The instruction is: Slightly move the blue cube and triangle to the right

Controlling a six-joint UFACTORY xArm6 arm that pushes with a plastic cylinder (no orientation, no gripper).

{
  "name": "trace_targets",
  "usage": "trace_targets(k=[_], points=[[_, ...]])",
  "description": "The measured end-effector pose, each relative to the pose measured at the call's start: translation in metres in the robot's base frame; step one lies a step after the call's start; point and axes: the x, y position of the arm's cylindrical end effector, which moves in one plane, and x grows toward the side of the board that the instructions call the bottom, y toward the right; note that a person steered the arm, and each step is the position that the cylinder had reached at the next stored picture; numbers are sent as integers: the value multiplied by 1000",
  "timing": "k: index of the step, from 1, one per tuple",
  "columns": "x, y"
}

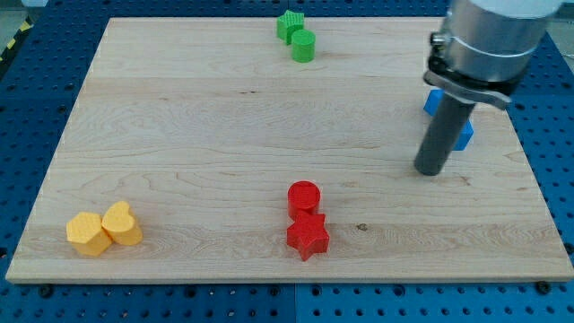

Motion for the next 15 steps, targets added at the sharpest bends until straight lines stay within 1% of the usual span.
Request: trace_targets(k=[1, 2, 4, 5, 6, 9, 10, 11, 12, 13, 15], points=[[0, 16], [0, 17], [-6, 51], [-7, 50], [-7, 41], [-59, 36], [-46, 31], [-25, 5], [-48, -16], [-66, -16], [-76, -23]])
